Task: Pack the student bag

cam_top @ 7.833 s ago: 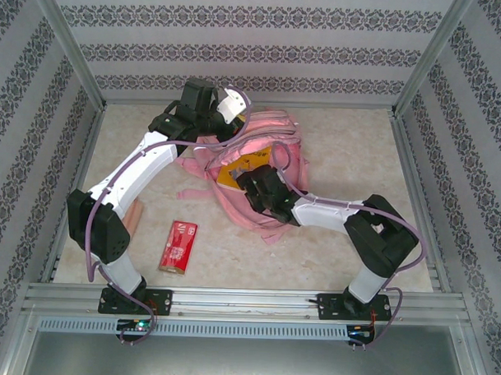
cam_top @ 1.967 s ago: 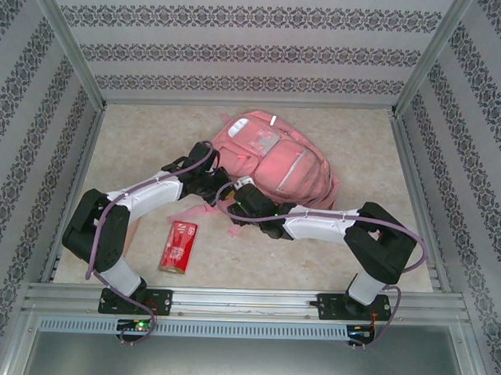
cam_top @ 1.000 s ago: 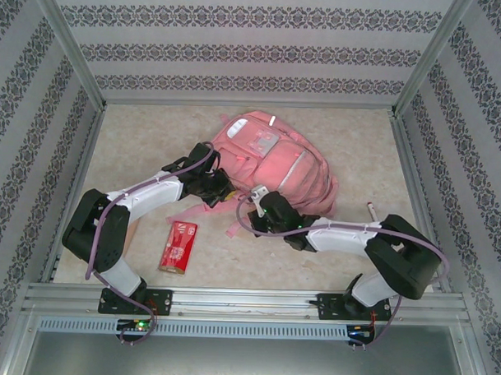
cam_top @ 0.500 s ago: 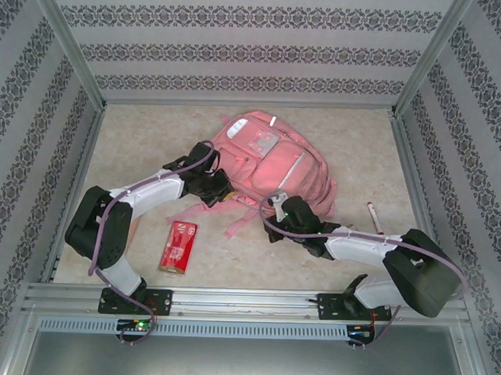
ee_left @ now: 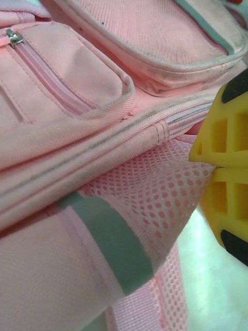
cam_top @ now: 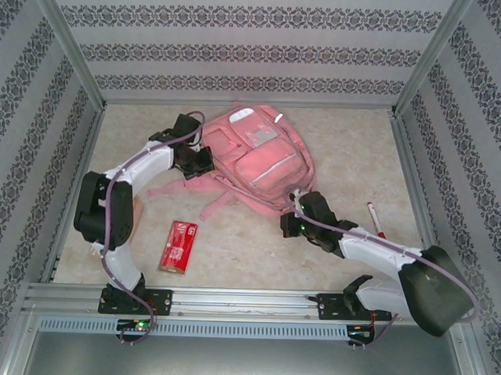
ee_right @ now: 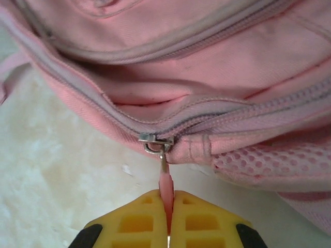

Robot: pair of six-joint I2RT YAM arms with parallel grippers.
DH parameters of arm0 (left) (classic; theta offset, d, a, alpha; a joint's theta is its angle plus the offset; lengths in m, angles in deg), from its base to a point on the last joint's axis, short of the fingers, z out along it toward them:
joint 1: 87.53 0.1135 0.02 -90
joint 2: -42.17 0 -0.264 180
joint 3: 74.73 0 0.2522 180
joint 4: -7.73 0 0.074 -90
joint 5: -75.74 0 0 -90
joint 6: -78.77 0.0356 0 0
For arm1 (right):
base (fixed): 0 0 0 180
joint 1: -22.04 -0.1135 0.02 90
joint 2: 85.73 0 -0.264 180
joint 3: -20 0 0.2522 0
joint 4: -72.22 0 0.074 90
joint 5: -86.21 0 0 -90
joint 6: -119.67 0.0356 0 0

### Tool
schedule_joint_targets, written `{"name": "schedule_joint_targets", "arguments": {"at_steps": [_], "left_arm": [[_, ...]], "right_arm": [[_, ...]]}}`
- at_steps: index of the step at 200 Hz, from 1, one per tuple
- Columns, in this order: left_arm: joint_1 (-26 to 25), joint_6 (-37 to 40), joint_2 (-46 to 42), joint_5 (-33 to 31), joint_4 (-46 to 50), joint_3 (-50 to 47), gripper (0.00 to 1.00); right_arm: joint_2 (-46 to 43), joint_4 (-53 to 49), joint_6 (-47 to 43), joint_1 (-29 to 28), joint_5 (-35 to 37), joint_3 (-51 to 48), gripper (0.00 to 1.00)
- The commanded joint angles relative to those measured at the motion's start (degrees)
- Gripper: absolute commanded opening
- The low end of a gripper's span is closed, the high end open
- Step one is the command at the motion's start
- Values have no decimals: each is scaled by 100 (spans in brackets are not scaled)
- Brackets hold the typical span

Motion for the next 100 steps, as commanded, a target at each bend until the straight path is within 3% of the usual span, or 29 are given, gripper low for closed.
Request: {"name": "schedule_joint_targets", "arguments": {"at_steps": [1,7,26,44,69,100], "left_arm": [[519,1291,571,-375,334,920,11],[585,1336,736,-290,378,1133,20],[713,1305,999,-70,785,1676,37],[741,1085,782,-166,1067,1754,46],[699,367,-70,115,962,741,48],[230,-503,-1096,628,367,-1084,47]], "right_arm": [[366,-548,101,-164,-426,351,0],[471,-554,73,-276,-486,488,0],[831,-598,40,-583,-556,954,0],[1124,-468,155,-715,-761,1276,0],[1446,-245,341,-760,-1270,1618,0],[1641,-97,431,-762,-1806,1868,0]]}}
